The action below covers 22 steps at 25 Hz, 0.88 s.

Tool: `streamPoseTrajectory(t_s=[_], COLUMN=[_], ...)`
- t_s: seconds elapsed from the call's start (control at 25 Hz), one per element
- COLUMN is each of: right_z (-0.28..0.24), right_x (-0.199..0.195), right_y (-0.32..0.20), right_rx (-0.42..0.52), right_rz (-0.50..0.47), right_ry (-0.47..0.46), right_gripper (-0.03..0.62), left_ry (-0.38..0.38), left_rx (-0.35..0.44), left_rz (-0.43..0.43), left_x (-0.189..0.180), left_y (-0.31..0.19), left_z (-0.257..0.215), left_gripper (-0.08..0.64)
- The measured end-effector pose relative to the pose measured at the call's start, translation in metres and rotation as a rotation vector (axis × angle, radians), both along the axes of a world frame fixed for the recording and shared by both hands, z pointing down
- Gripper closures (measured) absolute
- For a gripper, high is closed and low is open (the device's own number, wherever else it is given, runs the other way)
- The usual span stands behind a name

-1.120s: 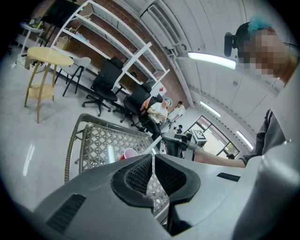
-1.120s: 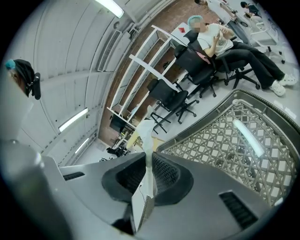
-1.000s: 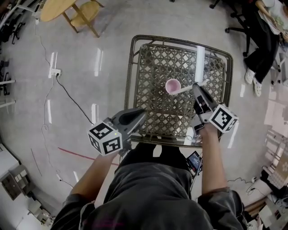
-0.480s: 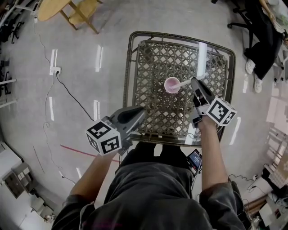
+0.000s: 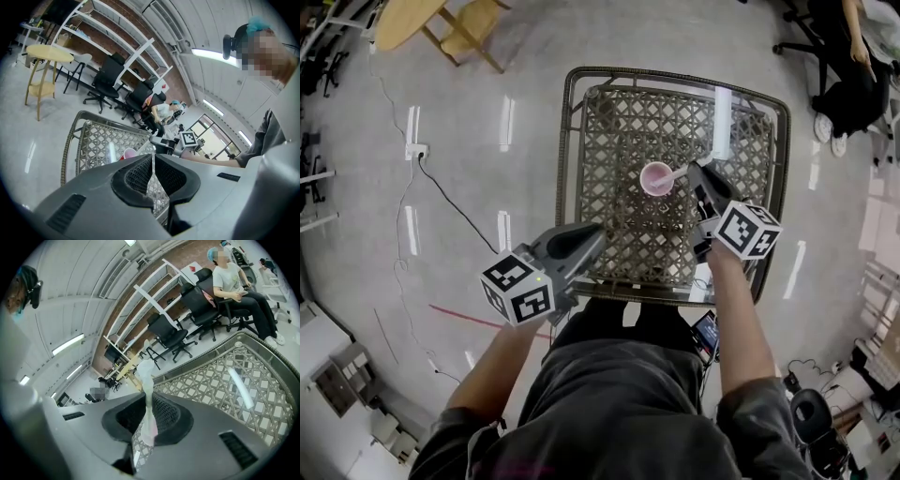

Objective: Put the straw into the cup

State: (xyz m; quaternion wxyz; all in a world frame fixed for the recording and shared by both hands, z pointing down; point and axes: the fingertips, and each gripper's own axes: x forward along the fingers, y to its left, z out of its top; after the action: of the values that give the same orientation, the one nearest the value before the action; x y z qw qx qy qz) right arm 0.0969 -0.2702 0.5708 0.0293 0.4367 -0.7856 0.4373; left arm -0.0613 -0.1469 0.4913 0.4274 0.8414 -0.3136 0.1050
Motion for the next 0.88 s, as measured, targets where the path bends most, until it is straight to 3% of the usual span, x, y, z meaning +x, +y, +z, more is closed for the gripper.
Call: streamPoseTrajectory(t_s=[0.88], right_z=[0.025], right_x=[-0.025], right_y=[0.011], right_rx=[0.064], right_rz=[-0.055], right_ry=[0.166], right_gripper=[0.548], left_ry=[0.006], left_rx=[-0.002], left_rz=[0.034], left_x=[-0.003], left_y=[0.002], left_z=[0.002], left_gripper=[0.534])
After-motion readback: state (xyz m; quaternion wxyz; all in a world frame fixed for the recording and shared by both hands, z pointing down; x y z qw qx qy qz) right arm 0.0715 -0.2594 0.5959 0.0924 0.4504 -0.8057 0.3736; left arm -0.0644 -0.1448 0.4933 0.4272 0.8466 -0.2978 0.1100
